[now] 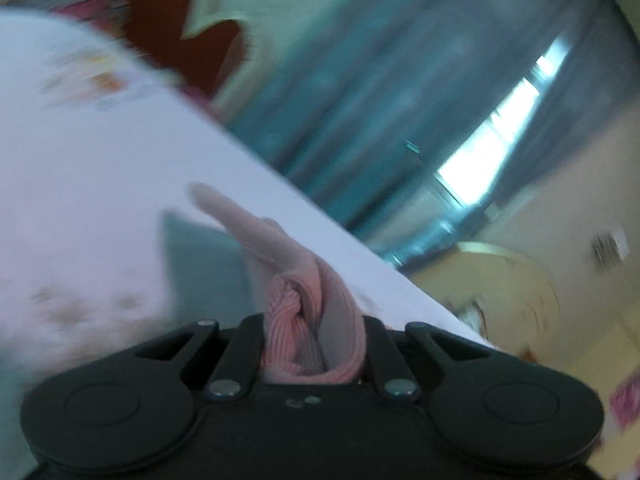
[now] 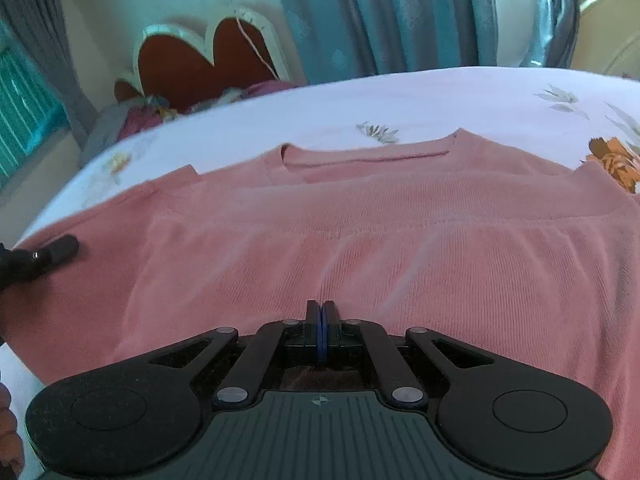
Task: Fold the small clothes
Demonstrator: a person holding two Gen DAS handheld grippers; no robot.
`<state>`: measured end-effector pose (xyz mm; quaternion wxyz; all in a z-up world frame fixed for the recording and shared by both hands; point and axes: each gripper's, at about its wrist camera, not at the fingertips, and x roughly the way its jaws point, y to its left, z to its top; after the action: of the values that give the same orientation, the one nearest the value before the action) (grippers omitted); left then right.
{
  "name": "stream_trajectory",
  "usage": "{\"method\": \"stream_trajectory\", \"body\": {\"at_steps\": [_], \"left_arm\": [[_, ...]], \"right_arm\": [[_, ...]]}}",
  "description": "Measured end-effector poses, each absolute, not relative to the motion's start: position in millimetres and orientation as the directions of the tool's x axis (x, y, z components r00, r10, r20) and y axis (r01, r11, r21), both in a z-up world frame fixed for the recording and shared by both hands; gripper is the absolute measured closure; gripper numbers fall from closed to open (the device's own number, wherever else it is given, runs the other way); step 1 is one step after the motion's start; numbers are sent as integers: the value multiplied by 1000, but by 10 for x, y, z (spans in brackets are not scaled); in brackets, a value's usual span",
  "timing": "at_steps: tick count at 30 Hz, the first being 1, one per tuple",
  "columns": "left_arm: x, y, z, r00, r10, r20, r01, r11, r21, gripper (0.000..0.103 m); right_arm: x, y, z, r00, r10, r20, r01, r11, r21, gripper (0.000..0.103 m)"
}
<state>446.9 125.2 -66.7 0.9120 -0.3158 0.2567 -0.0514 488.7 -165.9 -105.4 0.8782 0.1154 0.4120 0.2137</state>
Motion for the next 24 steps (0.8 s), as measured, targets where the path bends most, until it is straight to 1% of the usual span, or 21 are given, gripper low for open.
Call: {"method": "stream_trajectory", "body": {"at_steps": [2, 5, 8, 10, 12, 13, 14, 15, 17, 20, 22, 23, 24], "left_arm": [[4553, 902, -498, 843, -300, -447, -1, 830, -558, 95], [4649, 258, -291, 810, -363, -460, 105, 862, -495, 95], [4699, -344, -206, 766, -433, -475, 194, 860, -471, 95], [4752, -832, -248, 707, -481, -518, 254, 857, -449, 95], [4831, -1313, -473, 601, -525, -603, 315, 849, -425, 89], [4864, -1564, -639, 527, -546, -651, 350, 838, -419, 71], [4869, -1755, -772, 466, -542, -699, 366, 838, -406, 69], [4820, -1848, -822, 444, -526, -725, 363, 846, -391, 72], [4669, -1707, -729, 492, -559, -668, 359, 829, -430, 71], [4587, -1295, -593, 583, -472, -662, 259, 879, -400, 76], [4677, -992, -535, 632, -392, -669, 184, 914, -362, 81], [4751, -874, -535, 637, -364, -680, 150, 923, -353, 84], [4812, -761, -546, 643, -341, -686, 121, 930, -348, 84]], "right_arm": [[4863, -1873, -984, 591, 486, -644, -260, 870, 418, 103], [4781, -2402, -850, 649, 466, -602, -201, 867, 455, 103], [4666, -2979, -692, 695, 421, -583, -150, 878, 455, 103], [4578, -3408, -616, 717, 387, -581, -105, 883, 458, 103], [4496, -3775, -598, 723, 372, -583, -73, 879, 470, 103], [4469, -3940, -615, 719, 367, -591, -57, 878, 475, 103], [4453, -4092, -646, 708, 351, -612, -21, 878, 479, 101], [4409, -4223, -663, 703, 348, -621, -1, 873, 489, 75], [4280, -4421, -650, 723, 374, -581, -32, 858, 512, 39], [4248, -4496, -666, 696, 455, -555, -85, 821, 565, 40], [4290, -4437, -714, 673, 520, -526, -126, 781, 611, 51], [4330, -4366, -747, 655, 541, -527, -135, 770, 623, 55], [4363, -4300, -776, 640, 559, -527, -144, 761, 632, 55]]}}
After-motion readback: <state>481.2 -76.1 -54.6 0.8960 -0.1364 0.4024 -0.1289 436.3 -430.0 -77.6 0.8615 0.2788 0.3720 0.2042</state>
